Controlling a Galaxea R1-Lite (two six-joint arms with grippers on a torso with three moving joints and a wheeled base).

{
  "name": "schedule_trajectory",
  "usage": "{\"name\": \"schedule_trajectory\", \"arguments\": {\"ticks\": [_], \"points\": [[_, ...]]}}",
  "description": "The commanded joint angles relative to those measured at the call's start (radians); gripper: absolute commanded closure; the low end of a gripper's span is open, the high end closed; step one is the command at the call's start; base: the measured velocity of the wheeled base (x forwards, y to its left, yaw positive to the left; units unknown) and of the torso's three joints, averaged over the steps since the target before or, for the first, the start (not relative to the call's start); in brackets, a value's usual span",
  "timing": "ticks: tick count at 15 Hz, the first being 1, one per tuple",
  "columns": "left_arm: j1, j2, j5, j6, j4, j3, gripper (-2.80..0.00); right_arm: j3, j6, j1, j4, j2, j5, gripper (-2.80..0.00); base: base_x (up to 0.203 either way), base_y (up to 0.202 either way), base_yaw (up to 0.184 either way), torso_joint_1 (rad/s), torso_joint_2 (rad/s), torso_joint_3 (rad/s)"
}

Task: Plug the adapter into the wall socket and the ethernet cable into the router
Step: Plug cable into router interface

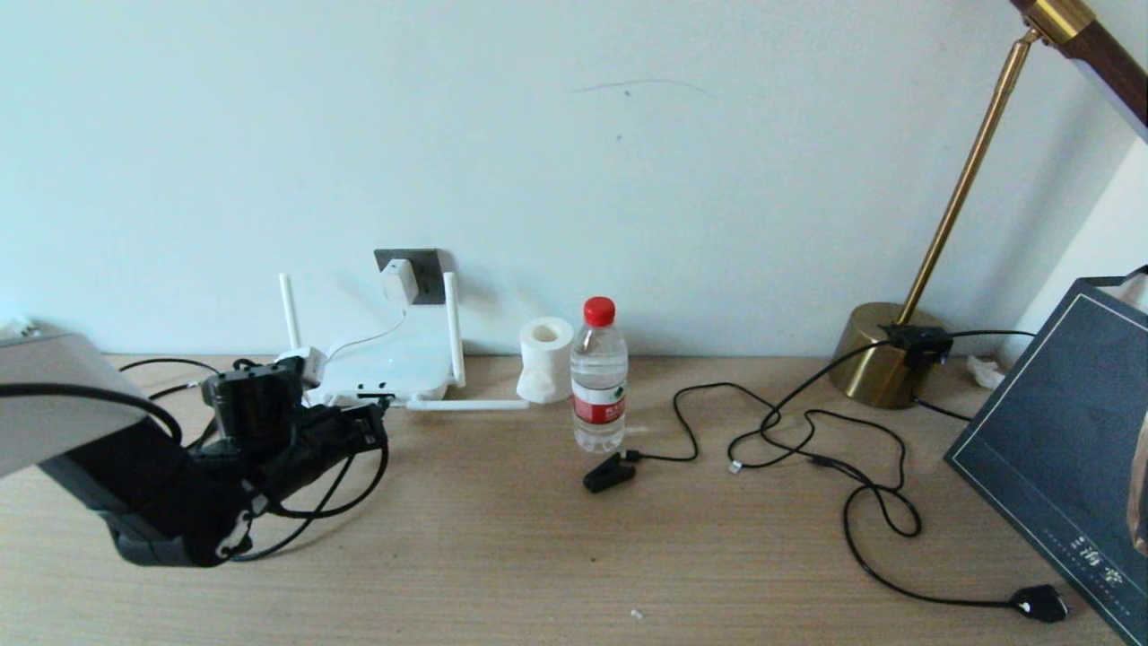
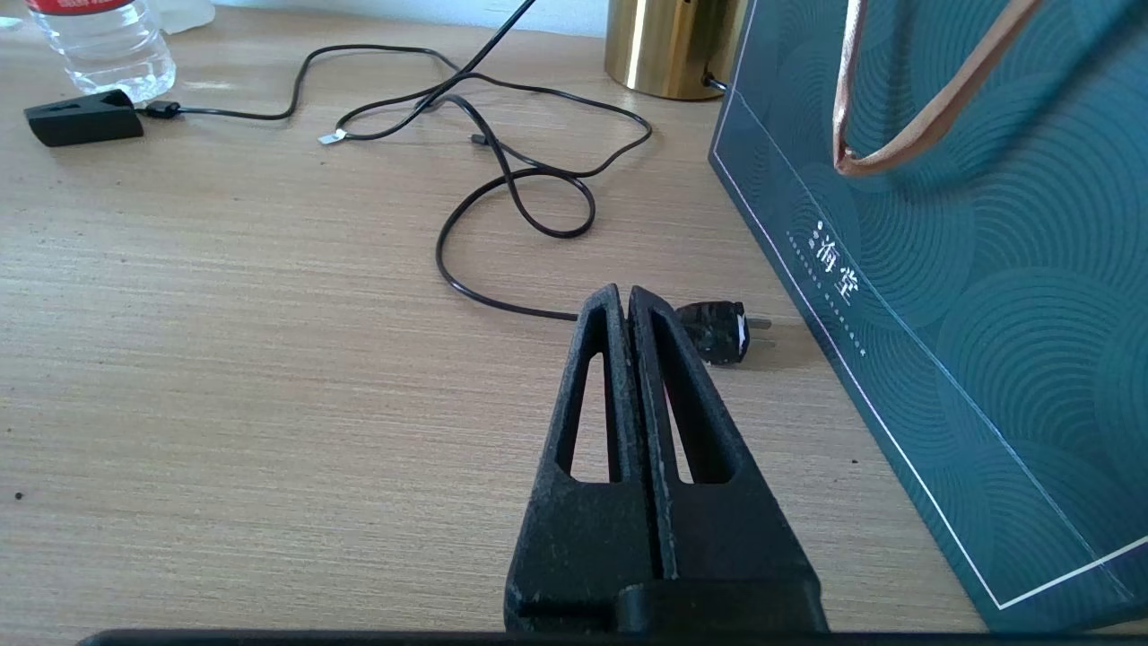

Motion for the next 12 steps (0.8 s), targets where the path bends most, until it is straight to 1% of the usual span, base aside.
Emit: {"name": "schedule_trajectory", "arguments": {"ticks": [1, 4, 12], "points": [[-0.002, -0.003, 0.000, -0.001, -0.007, -0.004, 0.00, 0.000, -0.001, 0.000, 0.000, 0.000, 0.000, 0.00, 0.000, 0.000, 0.000, 0.000, 0.00, 0.000], [-0.005, -0.005, 0.001, 0.019, -0.007, -0.001, 0.00, 0.000, -0.001, 0.000, 0.000, 0.000, 0.000, 0.00, 0.000, 0.000, 0.000, 0.000, 0.00, 0.000], [-0.011, -0.017, 0.003, 0.020, -0.007, 0.007, 0.00, 0.000, -0.001, 0.000, 0.000, 0.001, 0.000, 0.00, 0.000, 0.000, 0.000, 0.000, 0.00, 0.000]]}}
